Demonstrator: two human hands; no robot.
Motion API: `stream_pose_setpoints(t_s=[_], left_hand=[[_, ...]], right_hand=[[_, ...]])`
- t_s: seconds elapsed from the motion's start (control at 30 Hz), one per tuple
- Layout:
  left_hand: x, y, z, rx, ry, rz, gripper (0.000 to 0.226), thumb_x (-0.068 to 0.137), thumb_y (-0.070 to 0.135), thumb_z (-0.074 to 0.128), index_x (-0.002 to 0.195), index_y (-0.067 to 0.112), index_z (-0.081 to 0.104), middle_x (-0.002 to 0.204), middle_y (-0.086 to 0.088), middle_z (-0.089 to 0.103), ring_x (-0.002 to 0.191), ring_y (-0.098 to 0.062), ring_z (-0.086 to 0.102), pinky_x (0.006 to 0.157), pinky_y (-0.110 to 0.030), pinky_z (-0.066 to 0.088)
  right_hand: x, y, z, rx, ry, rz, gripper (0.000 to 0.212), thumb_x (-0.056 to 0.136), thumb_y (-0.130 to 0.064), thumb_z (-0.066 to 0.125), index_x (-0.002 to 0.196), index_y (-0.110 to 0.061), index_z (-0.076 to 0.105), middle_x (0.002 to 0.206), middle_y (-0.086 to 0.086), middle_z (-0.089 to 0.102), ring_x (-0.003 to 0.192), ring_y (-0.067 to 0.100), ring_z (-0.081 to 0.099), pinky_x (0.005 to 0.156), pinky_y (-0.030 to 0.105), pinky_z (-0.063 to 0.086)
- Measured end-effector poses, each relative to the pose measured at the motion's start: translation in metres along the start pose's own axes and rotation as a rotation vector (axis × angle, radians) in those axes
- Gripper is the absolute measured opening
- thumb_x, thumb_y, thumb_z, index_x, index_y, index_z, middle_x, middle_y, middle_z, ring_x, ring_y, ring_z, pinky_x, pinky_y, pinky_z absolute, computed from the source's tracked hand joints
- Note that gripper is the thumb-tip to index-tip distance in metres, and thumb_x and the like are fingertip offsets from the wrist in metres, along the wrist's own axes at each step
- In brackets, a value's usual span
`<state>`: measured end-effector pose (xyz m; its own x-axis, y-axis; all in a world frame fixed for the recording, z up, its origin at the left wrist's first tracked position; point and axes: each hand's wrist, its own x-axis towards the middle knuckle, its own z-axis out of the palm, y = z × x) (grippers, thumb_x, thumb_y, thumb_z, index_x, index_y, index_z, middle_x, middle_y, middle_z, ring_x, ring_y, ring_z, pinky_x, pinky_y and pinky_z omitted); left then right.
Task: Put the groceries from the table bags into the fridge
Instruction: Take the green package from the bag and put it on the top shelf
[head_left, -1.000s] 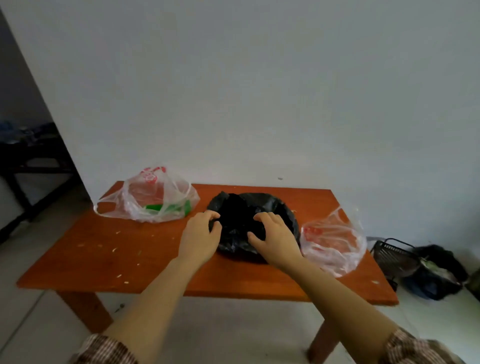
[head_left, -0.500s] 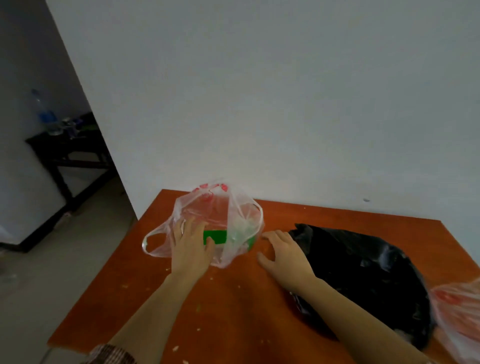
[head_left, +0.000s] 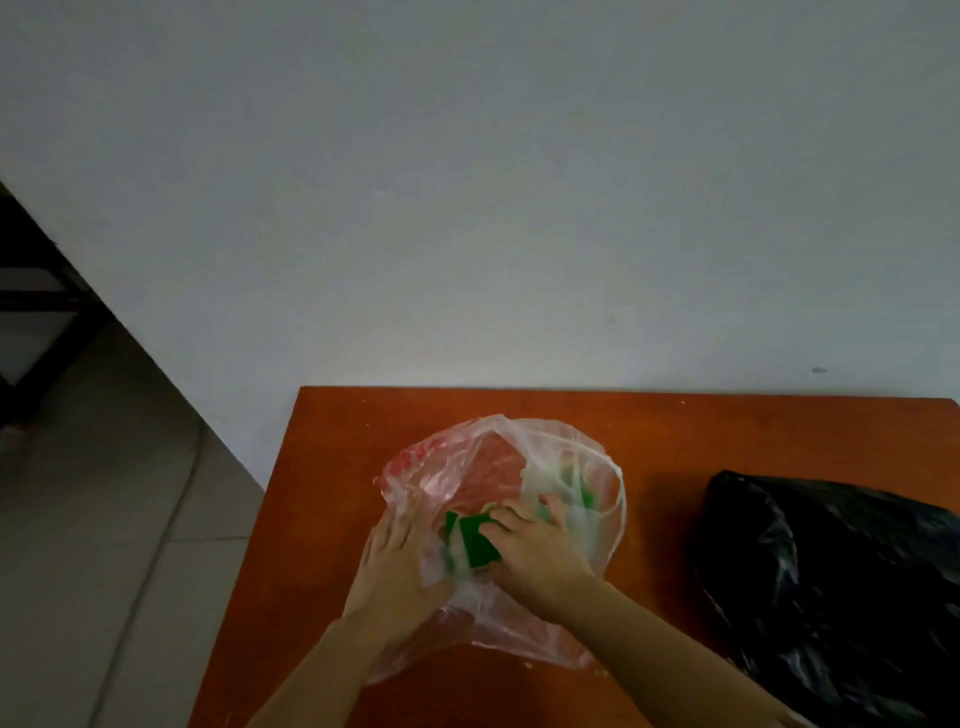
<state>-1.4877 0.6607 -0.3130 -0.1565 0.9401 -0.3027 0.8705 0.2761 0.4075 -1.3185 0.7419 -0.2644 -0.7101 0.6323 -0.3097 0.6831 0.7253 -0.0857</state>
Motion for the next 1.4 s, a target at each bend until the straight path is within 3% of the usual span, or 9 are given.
stream_pose_setpoints(t_s=[0.13, 0.27, 0.4, 0.7, 0.87, 1.03, 1.2, 1.33, 1.4], left_hand=[[0.017, -0.010, 0.016, -0.078, -0.102, -0.018, 0.082, 0.093, 0.054, 0.038, 0.151, 0.025, -0.011, 0.155, 0.007, -0.022, 0.145, -0.017, -0.019, 0.119, -0.040, -0.007], [0.028, -0.023, 0.030, -0.057, -0.164, -0.014, 0.110, 0.079, 0.067, 0.050, 0.150, 0.019, -0.018, 0.155, 0.004, -0.027, 0.141, -0.016, -0.030, 0.113, -0.038, -0.019], [0.026, -0.027, 0.032, -0.049, -0.151, 0.008, 0.112, 0.076, 0.067, 0.052, 0.151, 0.019, -0.017, 0.156, 0.003, -0.028, 0.137, -0.015, -0.035, 0.110, -0.035, -0.023], [0.030, -0.024, 0.030, 0.064, -0.208, -0.002, 0.112, 0.076, 0.074, 0.045, 0.150, 0.017, -0.017, 0.156, -0.001, -0.027, 0.140, -0.020, -0.032, 0.114, -0.040, -0.016], [0.032, -0.020, 0.026, 0.089, -0.226, -0.003, 0.116, 0.073, 0.077, 0.049, 0.152, 0.020, -0.014, 0.158, -0.001, -0.024, 0.142, -0.022, -0.028, 0.116, -0.043, -0.011], [0.035, -0.009, 0.015, 0.154, -0.250, -0.036, 0.119, 0.071, 0.072, 0.058, 0.153, 0.018, -0.009, 0.159, -0.005, -0.018, 0.145, -0.027, -0.019, 0.117, -0.048, -0.005], [0.034, -0.001, 0.013, 0.297, -0.258, -0.070, 0.095, 0.083, 0.058, 0.052, 0.153, 0.023, -0.001, 0.160, -0.002, -0.017, 0.148, -0.027, -0.009, 0.119, -0.051, 0.001], [0.019, 0.007, 0.008, 0.309, -0.267, -0.116, 0.071, 0.086, 0.050, 0.053, 0.149, 0.037, 0.023, 0.158, 0.004, -0.022, 0.148, -0.027, 0.004, 0.117, -0.054, 0.005], [0.009, 0.018, 0.003, 0.209, -0.270, -0.129, 0.056, 0.087, 0.042, 0.057, 0.140, 0.037, 0.041, 0.161, 0.001, -0.010, 0.138, -0.027, 0.035, 0.113, -0.051, 0.026]], right_hand=[[0.027, -0.001, 0.019, 0.038, -0.104, 0.045, 0.063, 0.092, -0.045, 0.053, 0.147, -0.024, 0.030, 0.152, 0.001, 0.030, 0.143, 0.019, 0.019, 0.114, 0.051, 0.008], [0.044, -0.001, 0.023, 0.094, -0.167, 0.072, 0.077, 0.084, -0.043, 0.064, 0.147, -0.024, 0.024, 0.154, 0.000, 0.027, 0.143, 0.020, 0.020, 0.115, 0.053, 0.010], [0.056, -0.007, 0.020, 0.057, -0.208, 0.080, 0.082, 0.078, -0.041, 0.072, 0.144, -0.019, 0.030, 0.148, 0.004, 0.034, 0.138, 0.023, 0.027, 0.114, 0.051, 0.017], [0.039, -0.005, 0.005, -0.082, -0.069, 0.039, 0.086, 0.079, -0.060, 0.062, 0.146, -0.026, 0.020, 0.148, 0.007, 0.035, 0.137, 0.030, 0.030, 0.110, 0.056, 0.017], [0.007, -0.003, -0.028, -0.126, -0.013, 0.002, 0.083, 0.080, -0.052, 0.065, 0.145, -0.022, 0.024, 0.148, 0.008, 0.033, 0.134, 0.029, 0.032, 0.112, 0.049, 0.022], [-0.039, 0.001, -0.070, 0.193, 0.247, 0.239, 0.074, 0.072, -0.059, 0.069, 0.131, -0.025, 0.040, 0.128, -0.002, 0.045, 0.121, 0.020, 0.040, 0.110, 0.041, 0.025], [-0.096, 0.004, -0.093, 0.935, 0.649, 0.420, 0.051, 0.063, -0.029, 0.087, 0.097, -0.023, 0.050, 0.091, -0.003, 0.062, 0.078, 0.013, 0.062, 0.066, 0.028, 0.056], [-0.142, 0.021, -0.101, 1.248, 0.807, 0.488, 0.050, 0.064, -0.022, 0.089, 0.099, -0.011, 0.056, 0.090, 0.003, 0.071, 0.077, 0.015, 0.070, 0.069, 0.028, 0.059], [-0.169, 0.033, -0.101, 1.384, 0.838, 0.502, 0.055, 0.060, -0.030, 0.089, 0.101, -0.010, 0.058, 0.094, 0.005, 0.072, 0.086, 0.020, 0.072, 0.080, 0.037, 0.059]])
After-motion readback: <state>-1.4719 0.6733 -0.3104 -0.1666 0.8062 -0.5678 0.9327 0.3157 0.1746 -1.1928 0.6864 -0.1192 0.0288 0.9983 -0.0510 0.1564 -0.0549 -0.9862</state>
